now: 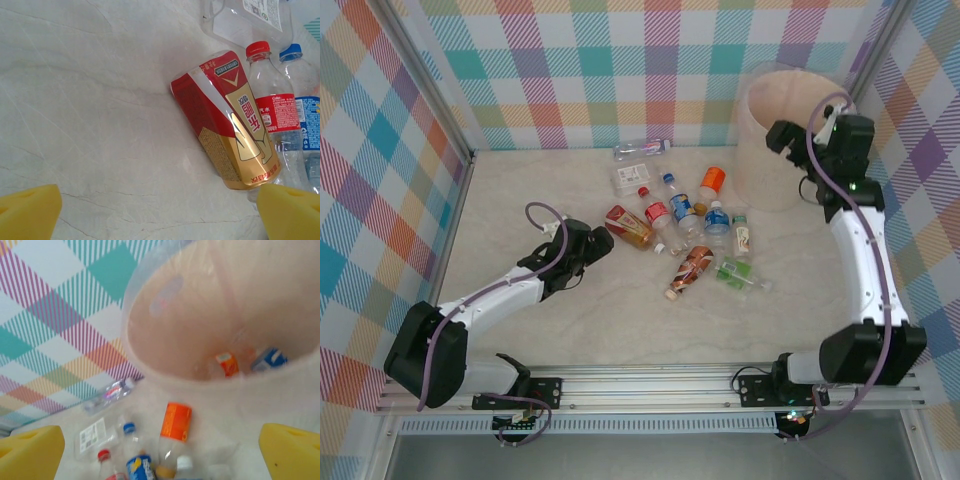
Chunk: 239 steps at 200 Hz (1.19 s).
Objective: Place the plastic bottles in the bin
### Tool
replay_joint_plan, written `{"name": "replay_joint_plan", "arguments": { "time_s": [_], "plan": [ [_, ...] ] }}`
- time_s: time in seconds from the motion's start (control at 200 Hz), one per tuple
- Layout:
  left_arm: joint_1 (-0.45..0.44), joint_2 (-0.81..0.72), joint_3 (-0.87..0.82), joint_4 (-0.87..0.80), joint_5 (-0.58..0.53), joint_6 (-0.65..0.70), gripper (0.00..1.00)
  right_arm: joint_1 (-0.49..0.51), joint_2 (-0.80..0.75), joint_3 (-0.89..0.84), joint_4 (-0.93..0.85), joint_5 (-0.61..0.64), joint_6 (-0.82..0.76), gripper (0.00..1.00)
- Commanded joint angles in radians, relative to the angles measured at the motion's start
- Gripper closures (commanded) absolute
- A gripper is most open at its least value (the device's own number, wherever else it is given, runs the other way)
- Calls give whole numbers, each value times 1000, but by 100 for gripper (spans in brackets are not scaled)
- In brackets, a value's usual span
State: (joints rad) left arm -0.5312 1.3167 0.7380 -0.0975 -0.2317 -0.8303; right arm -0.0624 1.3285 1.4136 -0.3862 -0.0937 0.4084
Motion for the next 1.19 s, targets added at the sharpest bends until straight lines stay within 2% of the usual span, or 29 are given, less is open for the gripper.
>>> {"name": "replay_joint_plan", "arguments": {
  "time_s": [0.0,0.09,0.175,0.3,0.43,0.795,0.945,1.19],
  "plan": [
    [16,8,-13,47,12,-13,0,-4,-87,-134,15,-35,46,0],
    [20,16,-10,54,17,-12,0,-4,-133,-246,-35,-59,61,0],
    [22,30,-5,64,27,-16,0,-4,-152,-347,-50,-141,73,0],
    [22,52,-5,82,42,-23,0,-3,-123,-452,-128,-177,101,0],
    [22,64,-1,91,59,-23,0,16,-89,-526,-121,-244,116,0],
    [22,78,-3,88,67,-23,0,173,-3,-620,-82,-59,75,0],
    [22,78,-2,79,66,-21,0,233,6,-620,-159,-55,69,0],
    [22,97,-2,77,63,-18,0,320,-109,-694,-241,-58,160,0]
  ]
}}
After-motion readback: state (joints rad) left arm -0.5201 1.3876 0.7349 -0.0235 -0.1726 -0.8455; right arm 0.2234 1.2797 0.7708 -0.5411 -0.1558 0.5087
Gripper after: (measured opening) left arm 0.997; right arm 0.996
